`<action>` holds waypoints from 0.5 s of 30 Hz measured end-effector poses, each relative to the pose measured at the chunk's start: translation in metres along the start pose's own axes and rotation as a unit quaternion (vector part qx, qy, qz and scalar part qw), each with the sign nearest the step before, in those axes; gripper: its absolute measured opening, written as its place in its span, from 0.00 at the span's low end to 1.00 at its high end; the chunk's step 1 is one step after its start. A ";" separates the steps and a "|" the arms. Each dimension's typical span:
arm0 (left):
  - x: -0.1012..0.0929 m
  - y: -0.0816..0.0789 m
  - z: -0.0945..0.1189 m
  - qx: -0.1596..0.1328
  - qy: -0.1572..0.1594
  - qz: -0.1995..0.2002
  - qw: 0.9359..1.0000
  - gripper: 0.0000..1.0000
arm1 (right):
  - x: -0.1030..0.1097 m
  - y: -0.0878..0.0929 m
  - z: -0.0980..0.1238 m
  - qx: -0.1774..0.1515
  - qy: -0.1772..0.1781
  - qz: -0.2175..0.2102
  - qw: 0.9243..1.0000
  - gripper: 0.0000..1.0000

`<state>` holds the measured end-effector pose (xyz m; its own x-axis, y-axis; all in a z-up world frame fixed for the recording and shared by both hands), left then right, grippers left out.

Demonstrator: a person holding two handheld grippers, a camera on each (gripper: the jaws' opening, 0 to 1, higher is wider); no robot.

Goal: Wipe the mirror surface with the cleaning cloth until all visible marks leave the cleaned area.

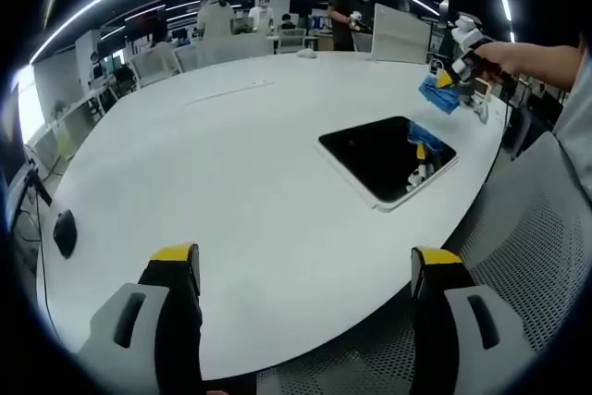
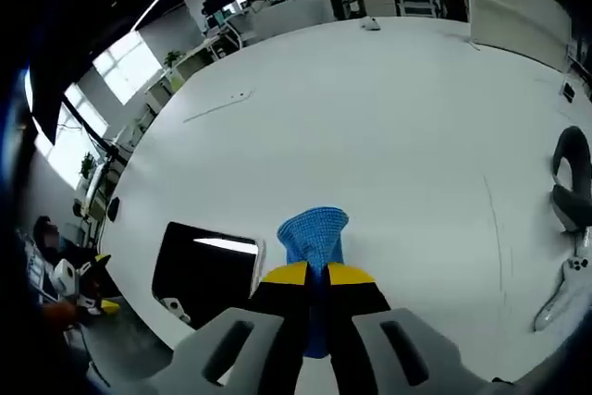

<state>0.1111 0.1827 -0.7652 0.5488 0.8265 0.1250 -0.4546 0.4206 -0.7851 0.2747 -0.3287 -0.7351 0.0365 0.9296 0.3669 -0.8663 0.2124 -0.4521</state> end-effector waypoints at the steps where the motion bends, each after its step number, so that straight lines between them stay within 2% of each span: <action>1: 0.000 0.000 0.000 0.000 0.000 -0.001 1.000 0.95 | -0.001 0.002 -0.002 0.002 0.001 -0.009 1.000 0.00; 8: 0.001 0.002 -0.001 0.006 -0.001 -0.002 1.000 0.95 | 0.005 0.031 -0.035 0.020 0.001 -0.017 1.000 0.01; 12: 0.000 0.002 0.000 0.009 -0.002 -0.003 1.000 0.95 | 0.011 0.042 -0.050 0.016 0.005 -0.016 1.000 0.03; 15: 0.000 0.002 0.000 0.010 -0.003 -0.003 1.000 0.96 | 0.012 0.045 -0.055 0.004 0.003 -0.010 1.000 0.09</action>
<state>0.1104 0.1837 -0.7672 0.5476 0.8259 0.1343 -0.4654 0.4340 -0.7714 0.2633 -0.2917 -0.7954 0.0564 0.9273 0.3700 -0.8692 0.2280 -0.4388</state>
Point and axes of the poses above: the point that each gripper's makers call its tool centre point, and the gripper's own axes: z roughly backward along the fingers, x roughly to its left, y roughly out of its underside, the point moved 10 cm from there along z, roughly backward along the fingers, and after that the axes turned 11 degrees about -z, right-handed, at the moved point
